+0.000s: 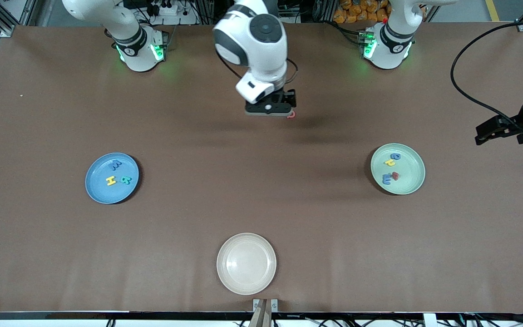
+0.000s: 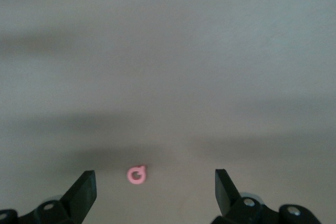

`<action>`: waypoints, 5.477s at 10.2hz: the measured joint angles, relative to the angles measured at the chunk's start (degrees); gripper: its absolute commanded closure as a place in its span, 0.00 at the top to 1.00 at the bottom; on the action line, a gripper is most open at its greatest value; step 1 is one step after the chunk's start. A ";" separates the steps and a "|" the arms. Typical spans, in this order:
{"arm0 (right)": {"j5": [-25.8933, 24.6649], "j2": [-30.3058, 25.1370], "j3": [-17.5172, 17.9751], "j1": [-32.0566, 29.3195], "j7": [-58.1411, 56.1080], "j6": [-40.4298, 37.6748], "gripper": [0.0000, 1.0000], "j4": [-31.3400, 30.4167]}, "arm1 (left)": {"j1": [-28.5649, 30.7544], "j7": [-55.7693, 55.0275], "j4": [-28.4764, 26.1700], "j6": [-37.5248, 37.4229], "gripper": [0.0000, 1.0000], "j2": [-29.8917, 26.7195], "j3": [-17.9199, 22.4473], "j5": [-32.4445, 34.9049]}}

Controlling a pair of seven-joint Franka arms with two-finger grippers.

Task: Sort uppercase to blue plate, lowercase to green plate
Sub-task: 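Move the right gripper to the pink G while the left gripper withdraws, then lower the right gripper and grasp the pink G letter, then carry the pink G to the blue plate with the right gripper, then open the right gripper to release the pink G on the blue plate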

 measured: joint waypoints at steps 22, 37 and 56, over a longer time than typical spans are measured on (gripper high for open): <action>-7.10 17.84 -0.14 8.81 11.01 13.64 0.00 2.03 | -0.25 -0.74 2.12 -1.89 1.00 1.38 -6.30 0.45; -2.38 -6.69 -2.02 -34.45 -31.96 -5.44 0.00 -11.63 | 14.93 -3.27 3.52 -2.33 1.00 -2.03 -21.53 0.48; -2.17 -21.32 -4.65 -54.64 -58.06 -2.93 1.00 -21.47 | 15.78 -3.49 3.27 -2.33 1.00 -1.79 -21.85 0.48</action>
